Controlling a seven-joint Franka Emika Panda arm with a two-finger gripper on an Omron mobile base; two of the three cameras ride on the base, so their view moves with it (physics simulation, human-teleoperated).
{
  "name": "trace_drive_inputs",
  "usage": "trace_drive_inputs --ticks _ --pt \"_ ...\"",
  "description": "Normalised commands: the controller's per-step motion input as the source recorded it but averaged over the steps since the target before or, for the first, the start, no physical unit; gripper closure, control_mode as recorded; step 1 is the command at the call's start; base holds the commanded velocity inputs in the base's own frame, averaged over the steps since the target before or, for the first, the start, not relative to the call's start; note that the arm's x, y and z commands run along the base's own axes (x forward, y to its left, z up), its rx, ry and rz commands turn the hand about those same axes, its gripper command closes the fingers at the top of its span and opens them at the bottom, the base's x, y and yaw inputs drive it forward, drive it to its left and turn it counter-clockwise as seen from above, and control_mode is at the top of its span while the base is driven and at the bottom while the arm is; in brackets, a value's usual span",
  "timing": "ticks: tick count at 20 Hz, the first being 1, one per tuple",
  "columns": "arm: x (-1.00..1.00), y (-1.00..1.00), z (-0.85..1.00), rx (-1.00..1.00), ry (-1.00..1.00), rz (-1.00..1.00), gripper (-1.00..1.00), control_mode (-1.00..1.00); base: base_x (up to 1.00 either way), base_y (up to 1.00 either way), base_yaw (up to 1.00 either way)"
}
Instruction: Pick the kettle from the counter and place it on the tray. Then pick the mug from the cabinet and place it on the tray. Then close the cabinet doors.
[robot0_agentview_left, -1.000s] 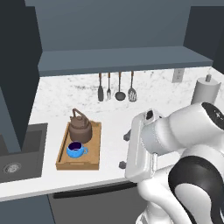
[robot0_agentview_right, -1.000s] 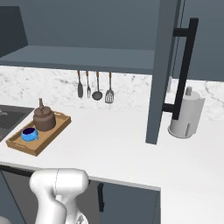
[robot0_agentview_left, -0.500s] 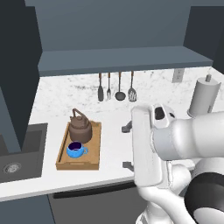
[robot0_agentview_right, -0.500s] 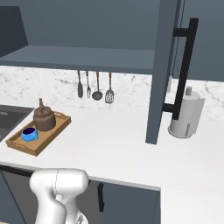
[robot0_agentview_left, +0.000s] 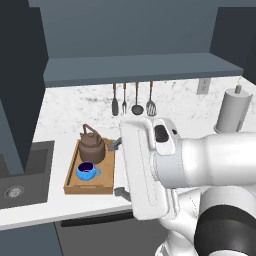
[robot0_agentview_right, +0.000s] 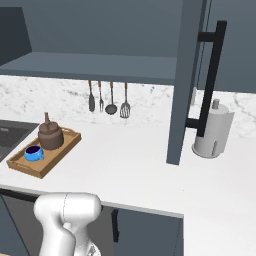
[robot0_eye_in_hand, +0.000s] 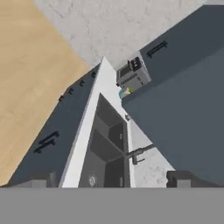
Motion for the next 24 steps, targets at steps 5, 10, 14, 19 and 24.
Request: trace_drive_inputs --ticks 5,10,14,19,24 --pt "-0.34 0.38 0.32 0.0 -0.24 0.22 -1.0 -1.0 0.0 0.0 0.0" --pt "-0.32 0.58 0.11 -0.01 -0.26 0.13 -1.0 -1.0 0.0 0.0 0.0" --pt "-0.21 0.57 0.17 0.0 -0.2 0.1 -1.0 -1.0 0.0 0.0 0.0" --pt "-0.08 0.56 0.34 -0.02 -0.23 0.03 -1.0 -1.0 0.0 0.0 0.0" --pt "0.0 0.65 0.25 -0.07 -0.19 0.0 -1.0 -1.0 0.0 0.0 0.0"
